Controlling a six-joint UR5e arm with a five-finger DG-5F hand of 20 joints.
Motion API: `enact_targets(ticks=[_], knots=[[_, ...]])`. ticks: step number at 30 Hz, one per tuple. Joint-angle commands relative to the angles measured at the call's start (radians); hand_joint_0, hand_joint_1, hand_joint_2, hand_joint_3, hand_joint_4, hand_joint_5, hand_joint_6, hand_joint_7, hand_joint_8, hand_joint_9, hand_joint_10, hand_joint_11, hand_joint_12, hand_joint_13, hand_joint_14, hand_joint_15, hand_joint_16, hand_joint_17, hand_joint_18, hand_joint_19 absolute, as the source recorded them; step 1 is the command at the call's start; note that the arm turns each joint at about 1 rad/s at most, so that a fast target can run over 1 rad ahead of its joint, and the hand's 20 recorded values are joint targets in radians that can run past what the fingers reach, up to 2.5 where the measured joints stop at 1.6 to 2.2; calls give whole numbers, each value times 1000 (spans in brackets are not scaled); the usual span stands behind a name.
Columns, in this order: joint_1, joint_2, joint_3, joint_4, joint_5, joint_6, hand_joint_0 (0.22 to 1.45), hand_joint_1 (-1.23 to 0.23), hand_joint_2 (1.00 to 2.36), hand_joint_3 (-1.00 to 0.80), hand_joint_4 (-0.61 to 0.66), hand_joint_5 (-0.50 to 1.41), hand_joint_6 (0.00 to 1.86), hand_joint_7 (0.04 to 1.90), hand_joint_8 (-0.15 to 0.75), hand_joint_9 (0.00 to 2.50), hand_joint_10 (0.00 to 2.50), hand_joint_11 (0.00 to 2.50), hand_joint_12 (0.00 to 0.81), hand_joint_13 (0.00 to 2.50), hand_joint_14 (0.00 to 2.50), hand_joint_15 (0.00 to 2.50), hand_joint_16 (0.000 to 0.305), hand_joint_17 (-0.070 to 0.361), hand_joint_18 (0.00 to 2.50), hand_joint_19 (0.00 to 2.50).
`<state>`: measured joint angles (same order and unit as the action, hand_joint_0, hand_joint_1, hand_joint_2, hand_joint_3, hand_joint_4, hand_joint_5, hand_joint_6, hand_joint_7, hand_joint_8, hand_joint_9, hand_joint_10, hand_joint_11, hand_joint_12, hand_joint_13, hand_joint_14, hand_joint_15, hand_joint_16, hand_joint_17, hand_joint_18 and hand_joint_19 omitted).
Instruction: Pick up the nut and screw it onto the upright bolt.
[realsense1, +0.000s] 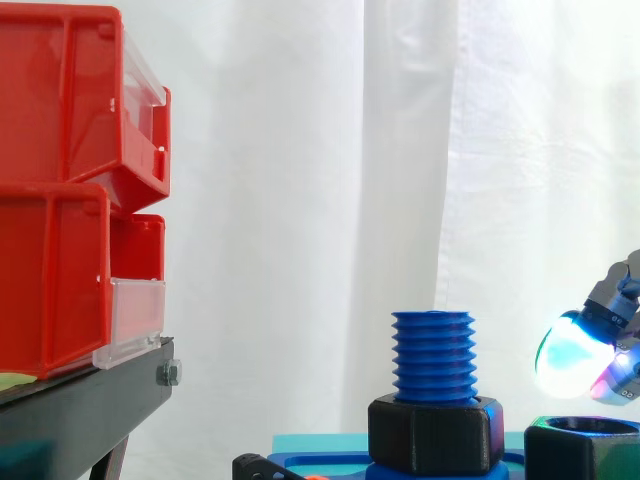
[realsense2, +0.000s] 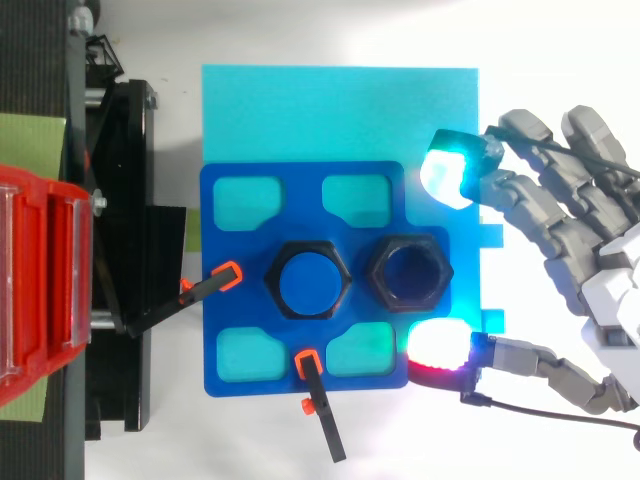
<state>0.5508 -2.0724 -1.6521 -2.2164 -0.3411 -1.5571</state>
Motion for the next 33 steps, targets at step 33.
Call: enact_targets(ticks=[33], knots=[[-8, 0, 0, -8, -30, -5, 483, -694, 1000, -500, 344, -135, 547, 1247, 319, 415, 0, 0, 392, 302, 0, 0, 47, 105, 29, 0]])
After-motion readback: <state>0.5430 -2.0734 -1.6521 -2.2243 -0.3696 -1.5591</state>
